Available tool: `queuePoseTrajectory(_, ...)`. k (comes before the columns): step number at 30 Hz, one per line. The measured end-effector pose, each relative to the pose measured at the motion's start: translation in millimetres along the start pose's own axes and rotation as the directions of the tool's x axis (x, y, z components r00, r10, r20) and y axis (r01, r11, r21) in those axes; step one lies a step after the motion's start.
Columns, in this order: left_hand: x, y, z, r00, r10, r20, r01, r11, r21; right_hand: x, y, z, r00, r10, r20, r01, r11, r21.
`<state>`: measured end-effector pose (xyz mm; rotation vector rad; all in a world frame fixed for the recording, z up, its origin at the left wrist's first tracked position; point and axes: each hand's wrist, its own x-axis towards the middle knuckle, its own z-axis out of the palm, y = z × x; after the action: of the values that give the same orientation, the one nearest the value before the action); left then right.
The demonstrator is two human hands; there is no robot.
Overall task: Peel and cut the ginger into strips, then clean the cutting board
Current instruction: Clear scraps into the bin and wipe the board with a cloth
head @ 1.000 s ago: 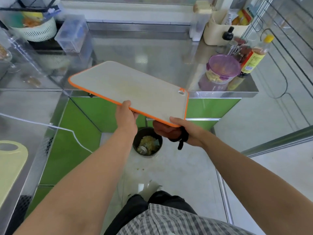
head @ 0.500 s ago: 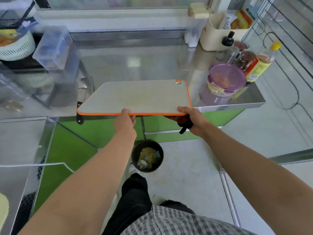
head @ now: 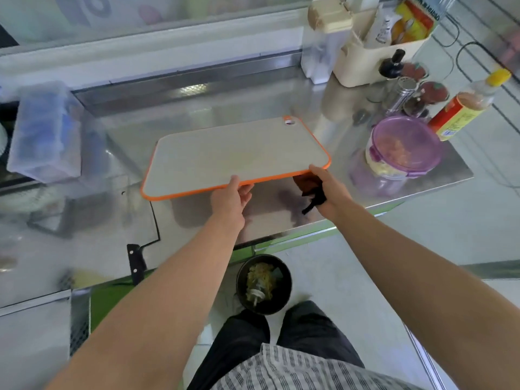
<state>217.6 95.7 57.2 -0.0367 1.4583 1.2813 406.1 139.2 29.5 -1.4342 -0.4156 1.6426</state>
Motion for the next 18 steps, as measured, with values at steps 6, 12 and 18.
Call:
queuePoseTrajectory(6,34,22,20,0.996,-0.086,-0.013,0.087,0.993,0.086,35,-18,20,0.998,-0.051,-0.019,0.048,0.986,-0.161)
queuePoseTrajectory(12,53,8,38,0.99,-0.117,-0.079,0.096,0.967,-0.235,58,-23,0,0.999,-0.041,0.028,0.05,0.793,-0.607)
queuePoseTrajectory(18,43,-6,41,0.992,-0.076,-0.103,0.08,0.996,0.036,42,-56,-16,0.989,-0.073,0.131,0.141,0.74,-0.658)
